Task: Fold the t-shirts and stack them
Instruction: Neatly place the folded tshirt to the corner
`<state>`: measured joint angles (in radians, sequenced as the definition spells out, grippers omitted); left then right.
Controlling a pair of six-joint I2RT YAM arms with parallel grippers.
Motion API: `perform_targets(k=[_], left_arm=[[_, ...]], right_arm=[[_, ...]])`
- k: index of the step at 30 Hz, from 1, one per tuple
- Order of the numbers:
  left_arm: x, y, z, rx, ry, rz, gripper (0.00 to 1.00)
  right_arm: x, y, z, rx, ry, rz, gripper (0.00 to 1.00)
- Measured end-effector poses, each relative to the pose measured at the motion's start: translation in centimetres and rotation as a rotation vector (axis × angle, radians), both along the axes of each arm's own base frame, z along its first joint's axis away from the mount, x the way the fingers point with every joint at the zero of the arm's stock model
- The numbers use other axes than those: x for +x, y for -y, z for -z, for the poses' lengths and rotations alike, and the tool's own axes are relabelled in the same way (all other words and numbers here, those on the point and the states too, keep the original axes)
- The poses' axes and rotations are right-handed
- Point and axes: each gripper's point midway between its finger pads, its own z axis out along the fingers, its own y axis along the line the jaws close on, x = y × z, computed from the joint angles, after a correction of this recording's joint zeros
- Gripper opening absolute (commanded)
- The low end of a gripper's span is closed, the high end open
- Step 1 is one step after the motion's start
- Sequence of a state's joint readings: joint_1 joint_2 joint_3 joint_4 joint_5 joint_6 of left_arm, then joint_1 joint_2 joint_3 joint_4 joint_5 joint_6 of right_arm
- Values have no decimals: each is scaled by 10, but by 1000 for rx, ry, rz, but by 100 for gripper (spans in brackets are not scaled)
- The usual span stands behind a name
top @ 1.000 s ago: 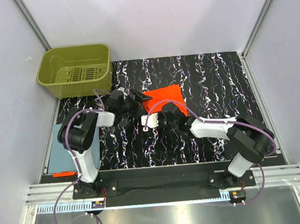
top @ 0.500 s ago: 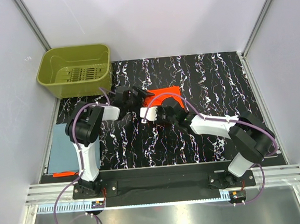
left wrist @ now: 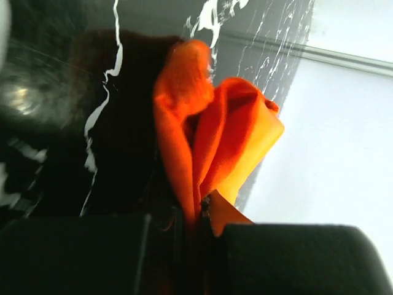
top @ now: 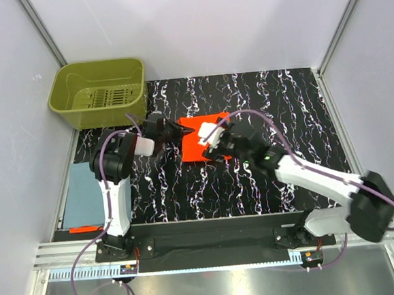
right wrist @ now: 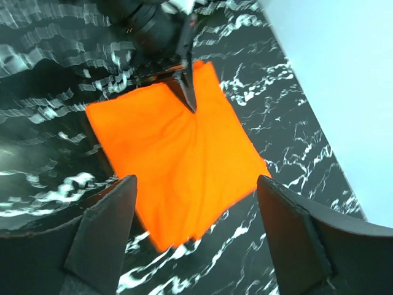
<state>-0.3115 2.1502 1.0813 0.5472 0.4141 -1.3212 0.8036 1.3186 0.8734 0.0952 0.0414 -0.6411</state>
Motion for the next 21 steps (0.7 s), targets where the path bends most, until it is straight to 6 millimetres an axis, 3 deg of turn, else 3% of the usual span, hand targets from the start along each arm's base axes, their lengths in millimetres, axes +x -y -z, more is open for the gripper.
perform_targets(k=[4, 7, 10, 14, 17, 21], left_arm=[[-7, -15, -24, 83, 48, 21, 0], [-19, -25, -64, 149, 125, 32, 0], [-39, -43, -114, 216, 212, 4, 0], [-57, -77, -147, 299, 233, -95, 0], [-64, -115, -156, 371, 192, -206, 0], [-71, -167, -146, 461, 97, -347, 0]], right_arm=[[-30, 22, -41, 134, -35, 28, 94], [-53, 39, -62, 220, -64, 41, 100], [-72, 50, -71, 272, -100, 35, 100], [-87, 60, -69, 289, -142, 38, 100], [-93, 65, -63, 275, -172, 46, 100], [-100, 71, -57, 260, -200, 50, 100]])
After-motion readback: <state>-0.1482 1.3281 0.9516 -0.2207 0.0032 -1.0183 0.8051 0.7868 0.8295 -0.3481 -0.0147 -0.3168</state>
